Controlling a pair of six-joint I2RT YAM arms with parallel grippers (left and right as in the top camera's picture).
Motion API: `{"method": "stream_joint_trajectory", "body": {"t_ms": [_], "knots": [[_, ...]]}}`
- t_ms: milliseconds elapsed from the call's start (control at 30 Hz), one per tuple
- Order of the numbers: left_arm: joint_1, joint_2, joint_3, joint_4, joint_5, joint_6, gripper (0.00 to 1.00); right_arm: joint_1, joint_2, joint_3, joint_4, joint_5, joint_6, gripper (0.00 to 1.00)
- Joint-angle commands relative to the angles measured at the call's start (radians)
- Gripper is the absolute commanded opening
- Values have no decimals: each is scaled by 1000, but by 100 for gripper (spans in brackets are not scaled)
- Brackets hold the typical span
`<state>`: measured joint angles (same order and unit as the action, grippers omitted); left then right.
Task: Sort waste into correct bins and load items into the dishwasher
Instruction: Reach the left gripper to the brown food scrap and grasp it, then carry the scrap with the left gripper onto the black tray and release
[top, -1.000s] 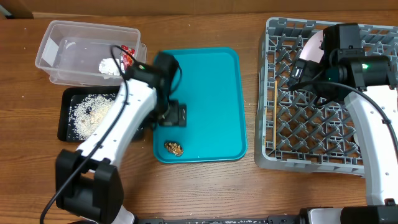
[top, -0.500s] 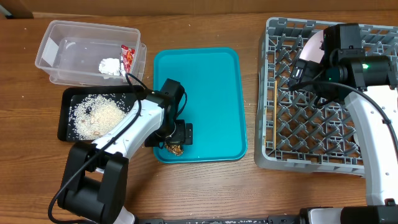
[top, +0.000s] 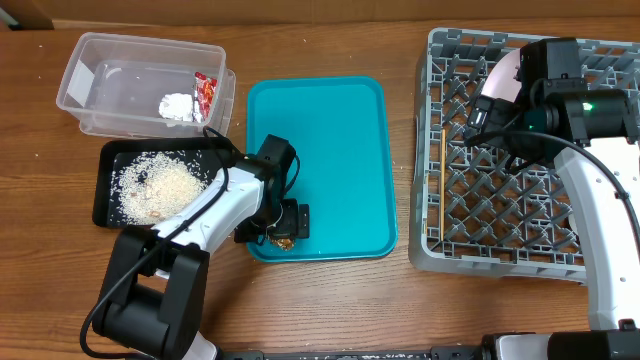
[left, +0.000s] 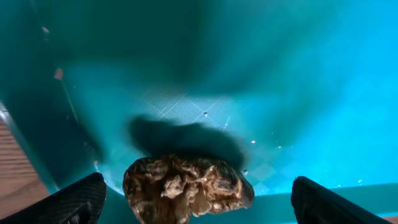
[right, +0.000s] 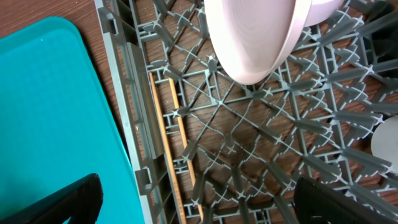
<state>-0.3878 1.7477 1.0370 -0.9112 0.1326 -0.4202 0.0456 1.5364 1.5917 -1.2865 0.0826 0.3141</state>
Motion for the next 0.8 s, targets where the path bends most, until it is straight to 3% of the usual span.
{"method": "stream_joint_trajectory", "body": {"t_ms": [0, 167, 467, 767], "knots": [[-8, -14, -14, 10, 18, -14, 96, -7, -7, 18, 2, 5, -1, 100], [-12, -14, -19, 11, 18, -33, 84, -7, -6, 18, 2, 5, -1, 100], [-21, -14, -71, 76, 15, -48, 80, -7, -6, 18, -1, 5, -1, 100], [-21, -14, -73, 81, 14, -48, 47, -7, -6, 18, -2, 5, -1, 100]]}}
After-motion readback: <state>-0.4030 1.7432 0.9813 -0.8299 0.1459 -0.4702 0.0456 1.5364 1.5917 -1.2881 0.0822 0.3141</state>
